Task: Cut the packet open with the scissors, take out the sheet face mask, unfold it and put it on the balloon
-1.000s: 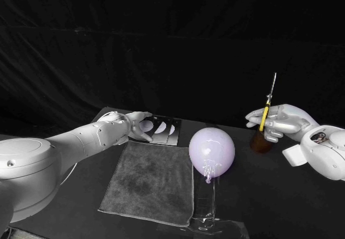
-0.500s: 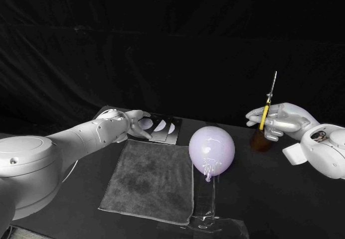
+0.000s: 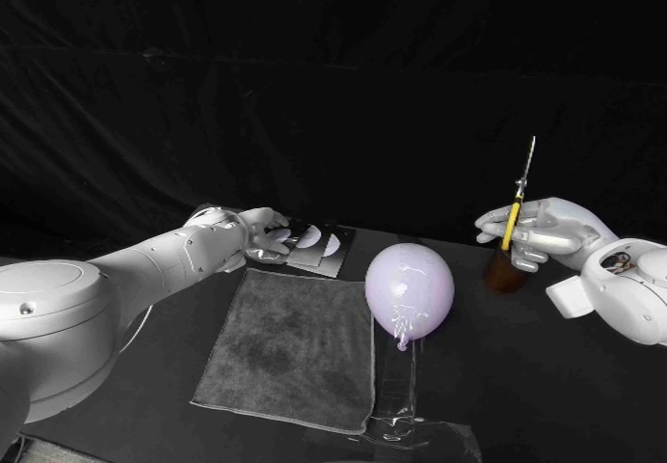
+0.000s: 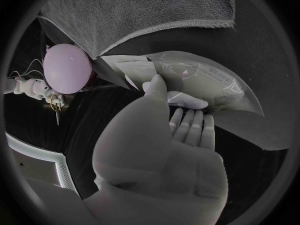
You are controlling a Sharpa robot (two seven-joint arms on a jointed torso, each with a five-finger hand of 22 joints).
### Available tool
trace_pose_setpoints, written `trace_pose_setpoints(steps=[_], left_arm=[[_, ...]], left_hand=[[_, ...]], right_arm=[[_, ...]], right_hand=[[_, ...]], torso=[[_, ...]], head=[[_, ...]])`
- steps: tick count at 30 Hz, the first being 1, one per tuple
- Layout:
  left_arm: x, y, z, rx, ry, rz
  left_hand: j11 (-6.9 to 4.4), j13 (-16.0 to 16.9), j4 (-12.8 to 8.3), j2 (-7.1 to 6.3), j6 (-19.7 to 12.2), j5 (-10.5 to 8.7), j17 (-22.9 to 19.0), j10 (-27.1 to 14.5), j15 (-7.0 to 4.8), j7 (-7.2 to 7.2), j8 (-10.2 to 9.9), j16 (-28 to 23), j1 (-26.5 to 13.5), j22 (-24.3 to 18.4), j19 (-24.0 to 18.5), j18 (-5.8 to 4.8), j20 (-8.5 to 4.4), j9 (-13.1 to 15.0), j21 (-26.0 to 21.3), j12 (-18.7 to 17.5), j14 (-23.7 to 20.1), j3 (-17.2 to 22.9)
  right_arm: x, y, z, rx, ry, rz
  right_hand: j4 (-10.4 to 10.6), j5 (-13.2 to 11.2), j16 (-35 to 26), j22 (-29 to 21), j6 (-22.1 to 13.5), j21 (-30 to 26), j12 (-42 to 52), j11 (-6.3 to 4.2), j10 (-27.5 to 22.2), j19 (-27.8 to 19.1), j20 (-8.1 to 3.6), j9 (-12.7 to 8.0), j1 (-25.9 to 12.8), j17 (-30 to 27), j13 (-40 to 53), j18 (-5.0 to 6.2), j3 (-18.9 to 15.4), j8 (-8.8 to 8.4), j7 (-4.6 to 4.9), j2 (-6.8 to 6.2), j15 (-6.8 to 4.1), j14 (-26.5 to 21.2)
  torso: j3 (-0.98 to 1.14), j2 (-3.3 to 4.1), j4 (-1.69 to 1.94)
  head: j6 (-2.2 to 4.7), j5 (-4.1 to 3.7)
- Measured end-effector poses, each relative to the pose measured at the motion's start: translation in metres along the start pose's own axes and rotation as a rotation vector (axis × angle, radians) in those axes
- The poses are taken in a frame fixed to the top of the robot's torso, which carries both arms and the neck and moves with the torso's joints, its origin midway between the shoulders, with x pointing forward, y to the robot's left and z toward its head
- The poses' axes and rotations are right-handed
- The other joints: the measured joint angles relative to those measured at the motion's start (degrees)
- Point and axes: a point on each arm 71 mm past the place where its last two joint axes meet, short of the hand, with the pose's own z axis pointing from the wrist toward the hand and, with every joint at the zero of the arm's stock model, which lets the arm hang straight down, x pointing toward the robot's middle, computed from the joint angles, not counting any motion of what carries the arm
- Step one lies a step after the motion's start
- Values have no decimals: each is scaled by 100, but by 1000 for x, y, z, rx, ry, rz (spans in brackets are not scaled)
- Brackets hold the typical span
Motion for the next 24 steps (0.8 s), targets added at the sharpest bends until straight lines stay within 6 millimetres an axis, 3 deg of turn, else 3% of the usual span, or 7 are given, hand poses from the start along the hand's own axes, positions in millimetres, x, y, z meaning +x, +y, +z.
trace_pose_setpoints(steps=[8, 11, 13, 16, 19, 21, 24], left_arm=[[-1, 1, 0, -2, -12, -7], [-3, 1, 0, -1, -27, -7], [-5, 2, -1, 0, -42, -7], [-7, 2, -1, 7, -70, -6], [-7, 2, -1, 17, -97, -5], [-6, 2, -2, 23, -113, -7], [-5, 4, -3, 32, -132, -14]], left_hand=[[-36, 0, -31, 129, 335, 0, 0, 331, -49, 15, 168, 77, 129, 0, 274, 13, -72, 124, 1, 0, 297, 31], [-68, 34, -39, 200, 869, 0, 0, 767, -90, 47, 439, 214, 290, 0, 621, 31, -137, 318, 2, 59, 670, 89], [-107, 82, -66, 310, 1579, 0, 0, 1308, -139, 126, 773, 370, 447, 0, 1061, 36, -217, 553, 2, 182, 1102, 204], [-161, 142, -93, 490, 2187, 0, 0, 2183, -114, 212, 1025, 597, 671, 0, 1529, 55, -233, 639, 323, 395, 1765, 436], [-186, 148, -71, 616, 2544, -8, 6, 2646, -102, 183, 1138, 678, 798, 0, 1824, 84, -208, 653, 535, 481, 2094, 683], [-209, 100, -8, 624, 2741, -25, 555, 2969, -112, 143, 1167, 686, 851, 0, 1984, 96, -203, 656, 647, 465, 2240, 992], [-216, 65, 25, 622, 2828, -34, 655, 3144, -111, 147, 1170, 626, 849, 0, 2065, 182, -145, 628, 696, 309, 2283, 1321]], right_arm=[[0, 0, 0, 0, 1, 0], [1, 0, 0, -1, 2, 0], [1, 0, 0, -1, 2, -1], [1, 1, 0, -2, 3, -1], [2, 1, 0, -2, 4, -2], [2, 1, 0, -3, 5, -3], [2, 1, 0, -3, 5, -3]], right_hand=[[0, 0, 0, 0, 0, 0, -7, 0, 0, -1, 1, 5, 0, -1, 0, -1, 0, 0, 0, 0, 0, 0], [0, 0, 0, -1, -1, 0, -9, 0, 0, -1, 1, 5, 0, -1, 5, -1, 0, 0, 1, 0, 0, 0], [0, 0, 0, -2, -1, 0, -10, 0, 0, -1, 1, 5, 0, -1, 6, -3, 0, 0, 1, 0, 0, 0], [0, 0, 0, -6, -1, 0, 11, 0, 1, -1, 1, 5, 0, -2, 6, -23, 0, 0, 1, 0, 0, 0], [0, 0, 0, -8, -2, 0, 14, 0, 1, -2, 2, 4, 0, -3, 6, 50, 0, 0, 2, 0, 1, 0], [0, 0, 0, -10, -2, 0, 15, 0, 1, -2, 2, 4, 0, -4, 5, 51, -1, 0, 2, 0, 1, 0], [0, 0, 0, -13, -3, 0, 15, 0, 1, -2, 2, 3, 1, -5, 5, 51, -1, 0, 3, 0, 1, 0]], torso=[[1, -1, 1], [2, -1, 2], [1, -2, 4], [1, -2, 4], [1, -3, 5], [1, -3, 6], [0, -3, 6]], head=[[10, -4], [14, -8], [17, -9], [25, -10], [38, -14], [43, -16], [51, -19]])
